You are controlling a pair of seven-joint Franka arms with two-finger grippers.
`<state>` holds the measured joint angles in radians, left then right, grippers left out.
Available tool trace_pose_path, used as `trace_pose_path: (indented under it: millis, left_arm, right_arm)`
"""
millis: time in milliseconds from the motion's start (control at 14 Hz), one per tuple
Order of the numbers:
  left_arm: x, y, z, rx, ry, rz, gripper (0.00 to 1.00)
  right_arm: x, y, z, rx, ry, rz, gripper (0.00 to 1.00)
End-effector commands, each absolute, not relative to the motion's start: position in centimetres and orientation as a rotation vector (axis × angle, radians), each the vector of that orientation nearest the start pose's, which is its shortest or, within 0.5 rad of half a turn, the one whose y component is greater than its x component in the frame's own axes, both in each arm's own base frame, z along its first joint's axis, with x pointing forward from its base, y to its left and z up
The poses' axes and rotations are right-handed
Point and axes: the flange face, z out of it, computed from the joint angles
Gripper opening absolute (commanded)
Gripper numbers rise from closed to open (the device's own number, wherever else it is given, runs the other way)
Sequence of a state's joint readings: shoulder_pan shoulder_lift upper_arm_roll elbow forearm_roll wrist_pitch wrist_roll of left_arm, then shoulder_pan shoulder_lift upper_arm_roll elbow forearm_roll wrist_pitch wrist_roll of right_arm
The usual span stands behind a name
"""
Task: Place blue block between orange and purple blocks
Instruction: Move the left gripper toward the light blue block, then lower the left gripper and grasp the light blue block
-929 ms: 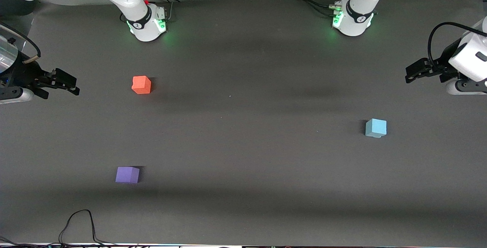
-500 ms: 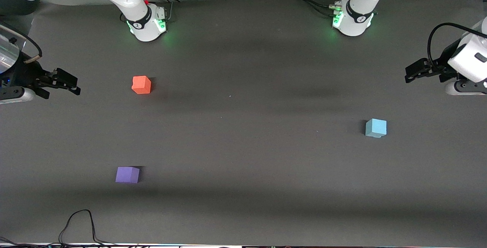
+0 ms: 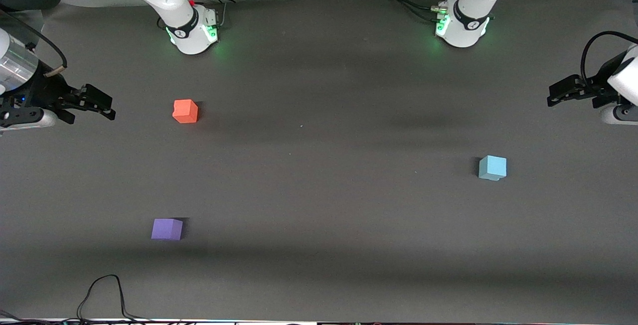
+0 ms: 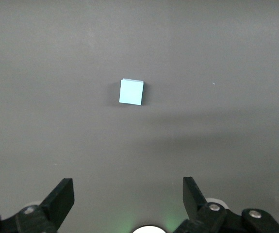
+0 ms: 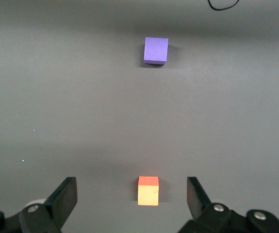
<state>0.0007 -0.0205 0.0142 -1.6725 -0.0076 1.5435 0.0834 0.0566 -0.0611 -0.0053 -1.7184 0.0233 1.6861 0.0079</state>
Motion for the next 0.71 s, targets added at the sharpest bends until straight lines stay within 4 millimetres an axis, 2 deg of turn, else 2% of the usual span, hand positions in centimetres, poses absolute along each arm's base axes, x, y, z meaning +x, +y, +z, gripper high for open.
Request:
trace_pose_path:
  millis: [0,214,500,643]
  left_arm:
    - [53.3,0.6,55.9,-3.132,0.196,0.164,1.00]
    - [53.4,0.4,50.2,-3.131,0.203,0.140,1.00]
    - [52.6,0.6,40.5,-3.129,0.200,0.044,1.00]
    - [53.0,0.6,36.2,-3.128,0.201,0.013,1.00]
  right_arm:
    - [53.0,3.4,59.5,-3.108,-0.033,-0.014,1.00]
    - [52.8,3.3,59.8,-3.103,-0.028,-0.021,1.00]
    - [52.7,2.8,59.3,-3.102,-0.015,-0.005,1.00]
    - [52.7,2.8,59.4,-3.102,-0.018,-0.009,1.00]
